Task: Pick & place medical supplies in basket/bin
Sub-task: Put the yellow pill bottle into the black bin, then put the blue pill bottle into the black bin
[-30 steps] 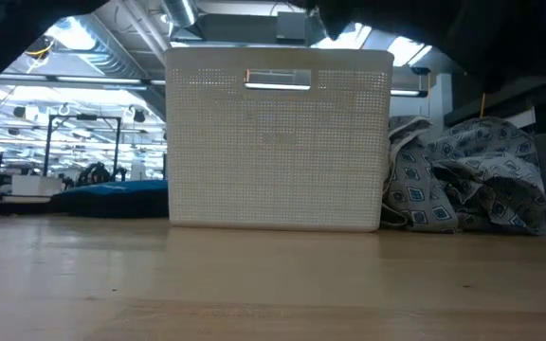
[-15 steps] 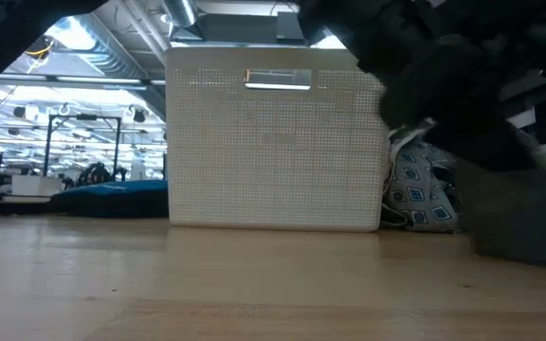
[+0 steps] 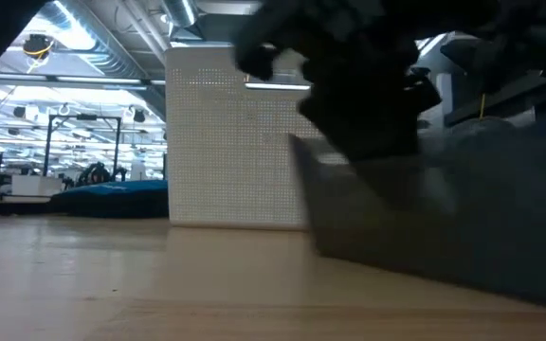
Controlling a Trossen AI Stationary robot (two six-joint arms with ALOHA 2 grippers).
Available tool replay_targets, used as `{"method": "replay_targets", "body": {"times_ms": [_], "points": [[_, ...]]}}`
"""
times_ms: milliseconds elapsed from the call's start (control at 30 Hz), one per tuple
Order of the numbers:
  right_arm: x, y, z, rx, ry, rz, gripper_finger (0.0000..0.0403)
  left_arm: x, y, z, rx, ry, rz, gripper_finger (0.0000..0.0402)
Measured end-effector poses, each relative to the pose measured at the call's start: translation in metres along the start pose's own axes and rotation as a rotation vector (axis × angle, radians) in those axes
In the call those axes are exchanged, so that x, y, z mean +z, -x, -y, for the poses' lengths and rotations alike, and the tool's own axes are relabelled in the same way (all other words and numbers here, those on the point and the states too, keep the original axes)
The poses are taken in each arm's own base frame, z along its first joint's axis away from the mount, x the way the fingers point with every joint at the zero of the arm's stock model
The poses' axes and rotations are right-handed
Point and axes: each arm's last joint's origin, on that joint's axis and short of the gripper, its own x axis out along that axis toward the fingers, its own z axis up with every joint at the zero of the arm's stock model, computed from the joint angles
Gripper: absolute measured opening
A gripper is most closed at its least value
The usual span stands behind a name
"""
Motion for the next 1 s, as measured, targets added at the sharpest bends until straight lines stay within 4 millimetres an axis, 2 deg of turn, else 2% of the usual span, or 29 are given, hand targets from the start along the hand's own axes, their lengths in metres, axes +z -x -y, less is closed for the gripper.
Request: {"method": "replay_targets", "body": {"times_ms": [133,300,433,633,767,1000], "points": [[0.0,0.0,0.0,0.0,-0.002,0.0,0.0292,-0.007,0.002,0.015,-0.064,0.033,-0.111,0.0088],[0.0,0.0,0.0,0.0,-0.003,0.0,0.0292,-0.008,0.01,0.021,-0.076,0.059,-0.148,0.0088],[0.0,0.0,0.0,0.0,-0.003,-0.001,0.0292,-0.008,0.017,0.022,-0.073,0.074,-0.147,0.0088],[0.0,0.0,0.0,0.001,-0.003,-0.002,0.0292,-0.002,0.015,0.02,-0.05,0.047,-0.079,0.0091],[0.0,0.0,0.0,0.001,-0.003,-0.002,0.0292,0.002,0.014,0.018,-0.029,0.04,-0.04,0.011],[0.0,0.0,0.0,0.002,-0.003,-0.002,0.0292,0.002,0.016,0.014,0.099,0.033,-0.071,0.0156]]}}
